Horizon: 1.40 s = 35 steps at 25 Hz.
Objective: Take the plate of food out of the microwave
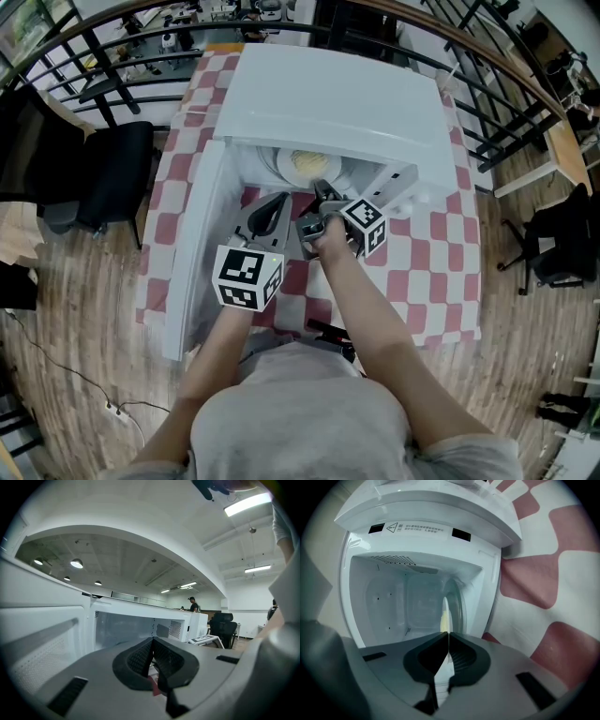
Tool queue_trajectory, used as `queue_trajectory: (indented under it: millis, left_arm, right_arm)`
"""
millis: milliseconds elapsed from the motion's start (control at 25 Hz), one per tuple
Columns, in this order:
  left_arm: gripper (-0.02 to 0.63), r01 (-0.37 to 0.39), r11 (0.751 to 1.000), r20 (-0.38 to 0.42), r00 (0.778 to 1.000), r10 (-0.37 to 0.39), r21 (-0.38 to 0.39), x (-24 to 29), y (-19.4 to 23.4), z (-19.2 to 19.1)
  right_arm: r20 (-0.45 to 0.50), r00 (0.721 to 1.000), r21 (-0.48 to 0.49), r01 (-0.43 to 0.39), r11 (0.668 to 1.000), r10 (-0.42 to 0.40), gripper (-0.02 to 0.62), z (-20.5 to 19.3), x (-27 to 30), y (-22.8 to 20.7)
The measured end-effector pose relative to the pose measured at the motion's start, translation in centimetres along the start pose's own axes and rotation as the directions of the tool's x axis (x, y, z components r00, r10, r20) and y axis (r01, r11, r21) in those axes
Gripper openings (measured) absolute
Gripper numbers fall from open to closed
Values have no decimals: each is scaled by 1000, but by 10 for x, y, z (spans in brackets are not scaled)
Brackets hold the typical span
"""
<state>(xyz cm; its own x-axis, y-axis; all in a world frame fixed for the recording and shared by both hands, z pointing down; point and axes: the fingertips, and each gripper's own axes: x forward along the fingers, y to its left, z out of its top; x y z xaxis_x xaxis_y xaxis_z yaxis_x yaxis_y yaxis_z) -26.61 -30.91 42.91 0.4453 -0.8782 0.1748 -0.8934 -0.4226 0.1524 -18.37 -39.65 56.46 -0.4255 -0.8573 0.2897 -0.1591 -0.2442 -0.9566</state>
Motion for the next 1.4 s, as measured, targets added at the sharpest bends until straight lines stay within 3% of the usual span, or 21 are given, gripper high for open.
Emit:
queue_trajectory:
  millis: [520,1400]
  left_arm:
    - [3,-7,1000,7,1000,7,2,-5,-3,0]
    - [3,-49,999,49,998,49,-11,-25,-32,7]
  right_arm:
    - [-10,996,-15,-93,996,92,29,-1,-12,2]
    - [-57,987,-28,-153,988,151,31,0,-65,18]
